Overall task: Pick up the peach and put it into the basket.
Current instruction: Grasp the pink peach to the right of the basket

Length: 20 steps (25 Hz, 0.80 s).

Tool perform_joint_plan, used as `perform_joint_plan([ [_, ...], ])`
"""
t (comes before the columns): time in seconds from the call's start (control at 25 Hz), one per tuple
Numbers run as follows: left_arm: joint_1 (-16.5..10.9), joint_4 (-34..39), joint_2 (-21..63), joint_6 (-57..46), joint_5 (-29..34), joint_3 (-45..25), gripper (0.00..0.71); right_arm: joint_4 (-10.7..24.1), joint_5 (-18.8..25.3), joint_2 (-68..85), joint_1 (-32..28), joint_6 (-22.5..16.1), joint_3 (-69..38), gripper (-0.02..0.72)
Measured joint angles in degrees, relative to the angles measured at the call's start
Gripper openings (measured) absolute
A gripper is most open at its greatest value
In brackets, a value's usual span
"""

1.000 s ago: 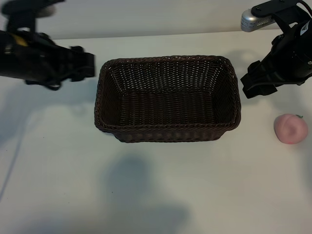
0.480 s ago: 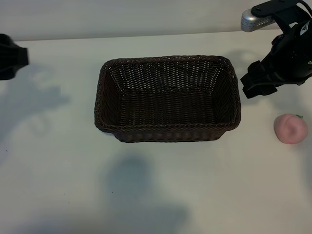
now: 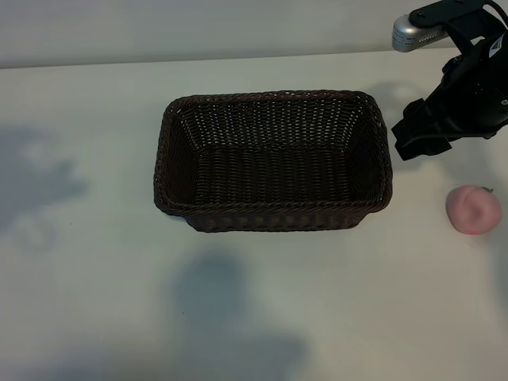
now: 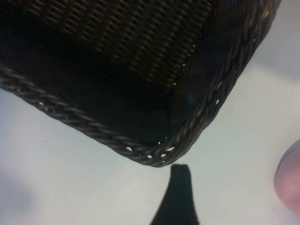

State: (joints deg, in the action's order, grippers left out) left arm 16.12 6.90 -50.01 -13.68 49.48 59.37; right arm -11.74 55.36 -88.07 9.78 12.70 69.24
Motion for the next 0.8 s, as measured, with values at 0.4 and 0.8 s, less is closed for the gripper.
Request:
perform_joint_plan([
  [0.4, 0.0, 0.2, 18.7, 4.0, 1.7, -6.6, 0.596, 0.0, 0.3, 0.0, 0.0, 0.0, 0.0, 0.594],
  [0.8, 0.0, -3.2, 39.8, 8.2, 6.0, -17.6, 0.596, 0.0, 0.3, 0.0, 0.0, 0.0, 0.0, 0.594],
])
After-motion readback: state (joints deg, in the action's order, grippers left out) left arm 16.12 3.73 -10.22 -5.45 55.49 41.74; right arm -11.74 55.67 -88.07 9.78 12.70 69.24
